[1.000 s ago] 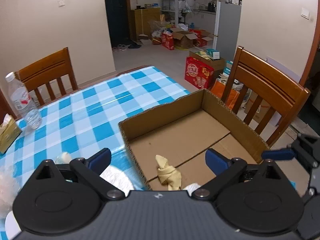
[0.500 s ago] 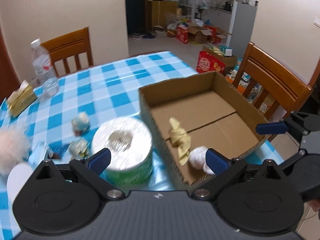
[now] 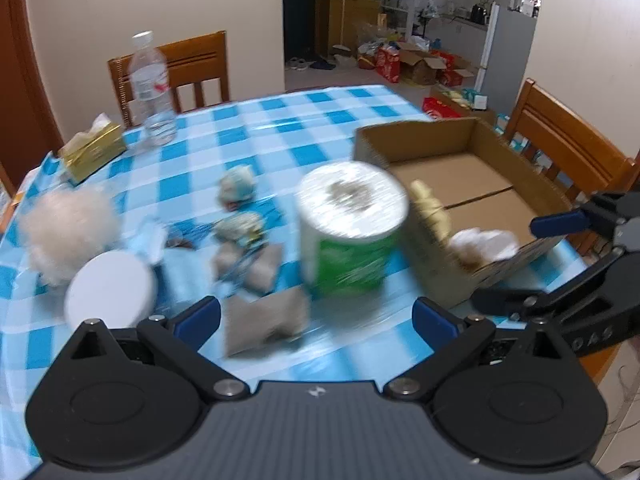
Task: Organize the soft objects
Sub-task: 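Withdraw both tools from the box back over the table, then move the left tool to the mesh bath puff while right approaches the burlap pouch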
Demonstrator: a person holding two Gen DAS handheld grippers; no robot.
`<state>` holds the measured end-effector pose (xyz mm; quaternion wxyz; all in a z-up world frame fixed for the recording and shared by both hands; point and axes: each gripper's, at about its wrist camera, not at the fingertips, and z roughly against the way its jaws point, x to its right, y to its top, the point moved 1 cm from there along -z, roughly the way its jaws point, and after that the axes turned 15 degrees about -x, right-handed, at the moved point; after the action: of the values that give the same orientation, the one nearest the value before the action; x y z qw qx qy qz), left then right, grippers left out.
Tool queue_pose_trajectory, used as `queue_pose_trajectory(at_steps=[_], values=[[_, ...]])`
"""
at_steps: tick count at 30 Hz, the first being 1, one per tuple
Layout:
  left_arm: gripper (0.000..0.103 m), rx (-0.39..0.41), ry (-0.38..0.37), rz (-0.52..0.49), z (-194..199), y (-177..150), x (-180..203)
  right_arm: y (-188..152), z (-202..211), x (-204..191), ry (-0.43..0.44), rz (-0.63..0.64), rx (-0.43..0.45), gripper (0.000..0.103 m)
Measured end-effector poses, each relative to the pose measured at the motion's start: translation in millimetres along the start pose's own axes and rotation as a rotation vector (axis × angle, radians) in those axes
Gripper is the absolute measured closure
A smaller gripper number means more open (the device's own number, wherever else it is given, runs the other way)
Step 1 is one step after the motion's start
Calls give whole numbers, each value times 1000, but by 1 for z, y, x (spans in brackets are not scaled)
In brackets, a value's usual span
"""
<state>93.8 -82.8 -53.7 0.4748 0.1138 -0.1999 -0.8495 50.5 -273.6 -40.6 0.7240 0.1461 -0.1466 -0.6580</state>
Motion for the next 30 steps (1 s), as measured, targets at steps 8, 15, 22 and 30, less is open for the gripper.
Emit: queue_pose_trajectory(at_steps=[8, 15, 22, 30], values=[[2, -19, 59, -17, -3, -35, -65, 14, -17, -63, -3, 4, -25, 0], [2, -21, 123, 29, -3, -57, -122, 28, -47, -126, 2, 72, -71, 0], [2, -51, 123, 131, -9, -69, -163, 47, -75, -165, 24, 151, -104, 0], [2, -83, 145, 233, -16, -76, -182, 81, -110, -183, 28, 254, -94, 0]])
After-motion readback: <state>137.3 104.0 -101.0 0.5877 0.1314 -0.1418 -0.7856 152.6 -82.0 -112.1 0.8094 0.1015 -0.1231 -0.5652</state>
